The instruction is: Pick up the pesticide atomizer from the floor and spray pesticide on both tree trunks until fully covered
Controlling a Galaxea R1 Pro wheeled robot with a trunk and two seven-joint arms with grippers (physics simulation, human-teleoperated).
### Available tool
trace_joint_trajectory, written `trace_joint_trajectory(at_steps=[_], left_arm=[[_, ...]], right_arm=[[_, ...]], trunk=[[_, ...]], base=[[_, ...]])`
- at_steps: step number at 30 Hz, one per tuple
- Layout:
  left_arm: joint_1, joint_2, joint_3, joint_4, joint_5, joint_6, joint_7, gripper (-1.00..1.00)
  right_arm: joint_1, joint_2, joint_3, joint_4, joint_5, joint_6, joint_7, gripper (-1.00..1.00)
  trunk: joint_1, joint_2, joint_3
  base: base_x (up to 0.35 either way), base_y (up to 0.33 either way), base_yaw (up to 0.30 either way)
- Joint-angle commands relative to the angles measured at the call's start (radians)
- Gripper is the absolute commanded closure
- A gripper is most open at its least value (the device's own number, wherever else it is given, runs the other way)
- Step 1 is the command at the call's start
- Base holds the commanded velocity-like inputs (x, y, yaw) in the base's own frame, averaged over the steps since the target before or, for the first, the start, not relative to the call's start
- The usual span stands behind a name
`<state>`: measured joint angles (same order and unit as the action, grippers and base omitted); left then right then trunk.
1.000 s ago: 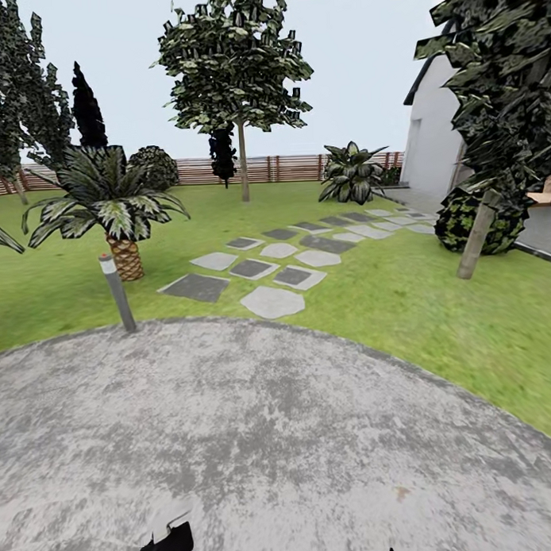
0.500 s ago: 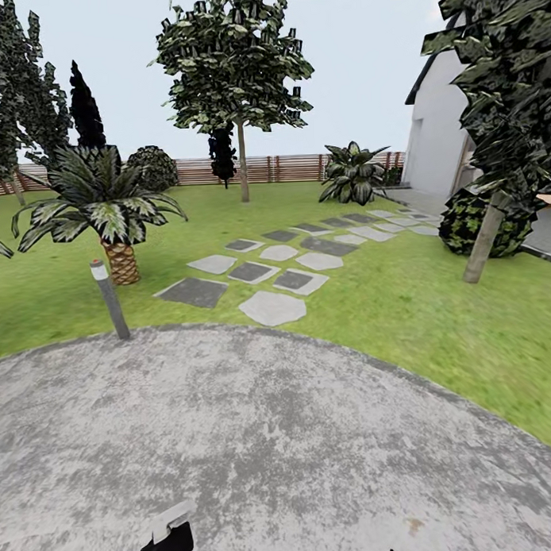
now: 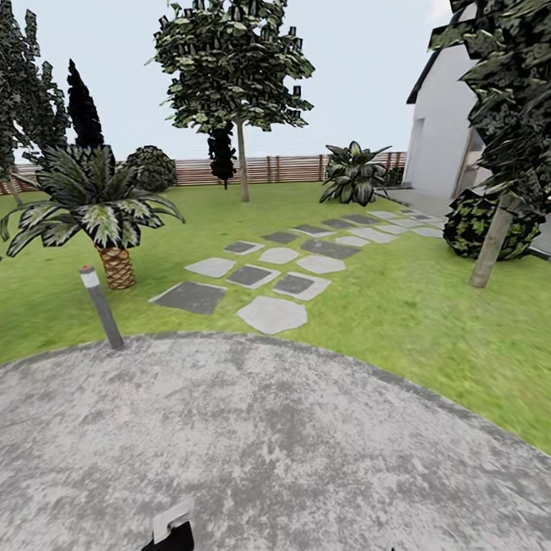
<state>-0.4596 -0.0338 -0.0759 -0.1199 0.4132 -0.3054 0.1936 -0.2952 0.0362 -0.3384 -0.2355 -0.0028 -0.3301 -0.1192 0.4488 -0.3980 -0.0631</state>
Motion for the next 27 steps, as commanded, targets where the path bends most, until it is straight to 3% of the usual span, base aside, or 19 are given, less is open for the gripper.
trace_joint_trajectory(at_steps=[1,11,14,27], left_arm=[[-0.001,0.0,-0.008,0.0,0.005,-0.003,0.005,1.0],[-0.001,0.0,-0.01,0.0,0.004,-0.003,0.005,1.0],[-0.001,0.0,-0.01,0.0,0.003,-0.003,0.005,1.0],[-0.001,0.0,-0.01,0.0,0.003,-0.003,0.004,1.0]], right_arm=[[-0.001,0.0,0.0,-0.001,0.0,-0.003,-0.004,-1.0],[-0.001,-0.01,-0.001,-0.012,-0.001,-0.003,-0.008,-1.0],[-0.001,-0.02,0.0,-0.012,-0.001,-0.002,-0.006,-1.0],[-0.001,-0.019,0.012,0.0,0.003,-0.001,-0.002,-1.0]], trunk=[[0.001,-0.002,-0.002],[0.001,-0.002,-0.002],[0.001,-0.002,-0.002],[0.001,-0.002,-0.002]], base=[[0.334,0.0,-0.079],[0.334,0.0,-0.19],[0.334,0.0,-0.051],[0.334,0.0,-0.006]])
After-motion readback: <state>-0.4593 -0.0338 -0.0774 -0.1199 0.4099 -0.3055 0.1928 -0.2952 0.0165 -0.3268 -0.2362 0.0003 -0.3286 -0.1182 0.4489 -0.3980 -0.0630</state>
